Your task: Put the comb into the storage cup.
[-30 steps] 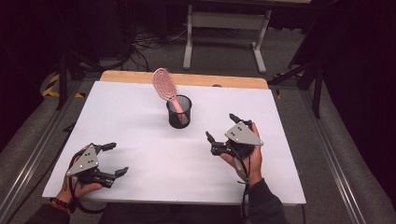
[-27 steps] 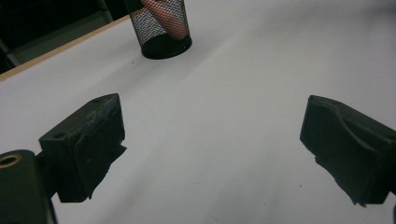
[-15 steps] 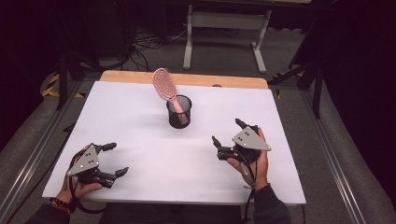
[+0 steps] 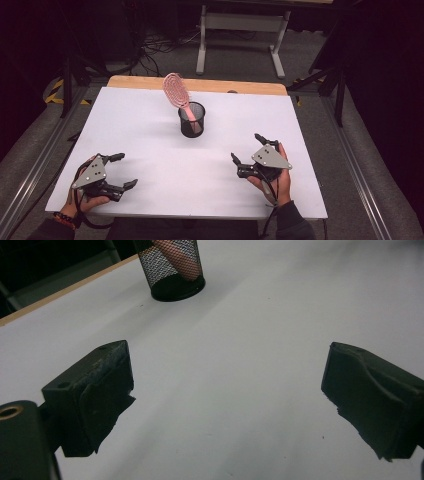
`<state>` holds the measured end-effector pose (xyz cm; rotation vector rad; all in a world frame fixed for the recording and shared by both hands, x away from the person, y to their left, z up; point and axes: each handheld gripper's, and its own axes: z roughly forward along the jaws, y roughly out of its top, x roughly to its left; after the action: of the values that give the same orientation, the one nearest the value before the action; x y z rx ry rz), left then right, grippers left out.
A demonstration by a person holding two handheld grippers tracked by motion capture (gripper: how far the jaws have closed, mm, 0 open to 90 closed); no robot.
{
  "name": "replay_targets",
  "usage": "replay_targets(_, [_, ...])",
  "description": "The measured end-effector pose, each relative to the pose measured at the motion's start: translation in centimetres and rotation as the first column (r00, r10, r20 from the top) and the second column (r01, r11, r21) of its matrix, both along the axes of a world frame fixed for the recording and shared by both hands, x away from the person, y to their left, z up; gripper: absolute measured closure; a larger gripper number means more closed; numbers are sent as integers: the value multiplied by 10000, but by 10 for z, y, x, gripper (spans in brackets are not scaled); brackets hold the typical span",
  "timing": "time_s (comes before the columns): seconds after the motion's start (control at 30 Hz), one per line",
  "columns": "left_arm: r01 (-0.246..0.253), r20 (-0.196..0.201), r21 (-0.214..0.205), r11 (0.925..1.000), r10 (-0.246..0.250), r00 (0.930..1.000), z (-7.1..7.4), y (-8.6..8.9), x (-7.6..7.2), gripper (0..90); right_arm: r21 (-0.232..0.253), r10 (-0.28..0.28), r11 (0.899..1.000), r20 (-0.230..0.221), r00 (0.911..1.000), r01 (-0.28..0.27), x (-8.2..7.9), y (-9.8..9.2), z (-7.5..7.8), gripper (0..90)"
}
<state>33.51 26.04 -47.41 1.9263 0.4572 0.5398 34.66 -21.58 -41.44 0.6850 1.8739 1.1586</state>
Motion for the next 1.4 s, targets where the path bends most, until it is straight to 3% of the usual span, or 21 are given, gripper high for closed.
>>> replay_targets(0.67, [-53, 17, -31, 10000, 53, 10000, 0, -1, 0, 72, -182, -355, 9992, -104, 9993, 353, -10, -21, -14, 78])
replay_targets(0.9, [-52, 0, -91, 9999, 52, 10000, 0, -1, 2, 72, -438, -600, 9973, -295, 9978, 586, -13, -32, -29, 76])
replay_targets(1.2, [-130, -82, -210, 9997, 128, 9999, 0, 0, 3, 71, -71, -905, 9959, -573, 9942, 902, -19, -52, -44, 59])
replay_targets(1.3, [-162, -155, -272, 9995, 158, 9998, 0, 1, 4, 66, 307, -937, 9949, -760, 9927, 962, -21, -59, -47, 46])
replay_targets(1.4, [-244, -163, -286, 9993, 240, 9996, 0, 3, 4, 58, 272, -972, 9947, -689, 9929, 992, -22, -62, -49, 43])
